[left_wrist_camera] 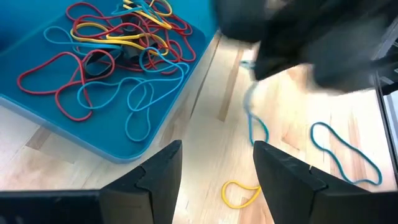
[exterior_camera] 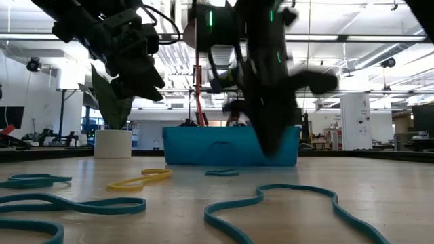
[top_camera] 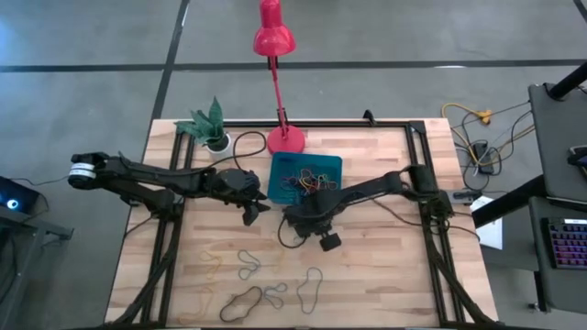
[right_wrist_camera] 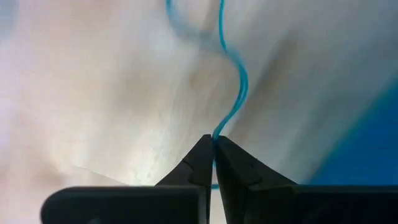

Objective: Pick and place rubber bands into bin
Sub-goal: Put the blue rubber band into the blue bin

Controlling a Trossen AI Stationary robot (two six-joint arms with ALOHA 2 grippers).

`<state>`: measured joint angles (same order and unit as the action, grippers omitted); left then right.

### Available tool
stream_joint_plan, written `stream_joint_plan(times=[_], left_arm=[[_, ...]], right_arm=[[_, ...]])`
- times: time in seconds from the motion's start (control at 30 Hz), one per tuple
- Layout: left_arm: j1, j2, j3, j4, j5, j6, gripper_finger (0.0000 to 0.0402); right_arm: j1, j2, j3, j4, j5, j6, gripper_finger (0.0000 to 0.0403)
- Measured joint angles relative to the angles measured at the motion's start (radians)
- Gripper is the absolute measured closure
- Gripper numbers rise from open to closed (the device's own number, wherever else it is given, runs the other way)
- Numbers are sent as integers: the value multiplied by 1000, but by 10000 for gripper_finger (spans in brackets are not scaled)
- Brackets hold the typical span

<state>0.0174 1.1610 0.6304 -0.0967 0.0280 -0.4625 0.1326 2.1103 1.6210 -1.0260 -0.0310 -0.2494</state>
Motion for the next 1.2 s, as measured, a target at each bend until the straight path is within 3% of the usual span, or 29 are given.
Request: stream_joint_plan(times=[0.13,0.33,0.4,0.53,0.83,1.2], left_arm=[[0,0,0,3,0,7,219],[0,0,0,12,0,22,219],[0,0,0,13,-1,32,219],[0,0,0,15,-1,31,219],[0,0,0,10,0,-29,219],[0,0,0,10,0,-55,219]], right_arm=[[-2,-103,68,8,30,93,395],[-20,-229,130,34,343,282,395],[-55,-248,131,17,394,344,395],[-141,-237,104,-27,405,432,395],[-240,-215,-16,-30,372,408,383],[-159,-180,-24,-77,399,301,244]])
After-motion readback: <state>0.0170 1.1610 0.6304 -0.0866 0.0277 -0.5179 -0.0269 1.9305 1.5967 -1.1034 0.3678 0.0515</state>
